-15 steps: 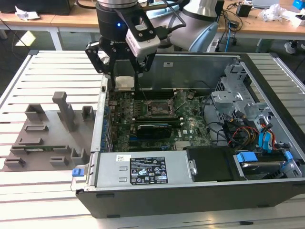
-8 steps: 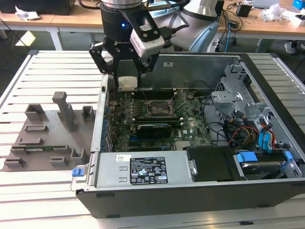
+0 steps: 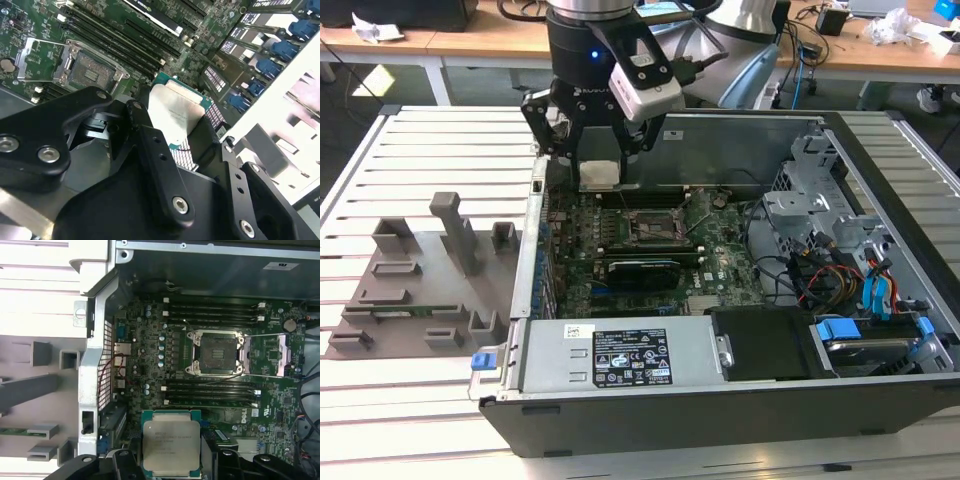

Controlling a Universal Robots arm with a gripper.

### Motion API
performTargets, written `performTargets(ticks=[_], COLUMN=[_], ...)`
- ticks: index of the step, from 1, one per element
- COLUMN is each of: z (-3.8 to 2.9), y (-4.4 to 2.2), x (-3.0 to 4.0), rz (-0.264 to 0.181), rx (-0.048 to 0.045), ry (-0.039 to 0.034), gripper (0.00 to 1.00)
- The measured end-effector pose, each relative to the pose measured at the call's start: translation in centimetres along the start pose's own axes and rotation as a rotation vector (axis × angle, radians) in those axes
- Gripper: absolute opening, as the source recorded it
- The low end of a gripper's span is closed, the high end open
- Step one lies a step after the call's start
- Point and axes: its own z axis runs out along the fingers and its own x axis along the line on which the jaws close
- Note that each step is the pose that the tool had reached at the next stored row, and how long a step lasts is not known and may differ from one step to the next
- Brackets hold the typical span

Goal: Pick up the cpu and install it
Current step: 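Pick up the cpu and move it towards the insertion slot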

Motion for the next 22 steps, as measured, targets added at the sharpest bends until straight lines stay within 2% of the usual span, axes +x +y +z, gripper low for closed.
performTargets(ticks=[22], z=[0.4], y=[-0.02], x=[-2.69], rz=[0.0], rx=[0.0001], ry=[0.0], gripper=[0.55])
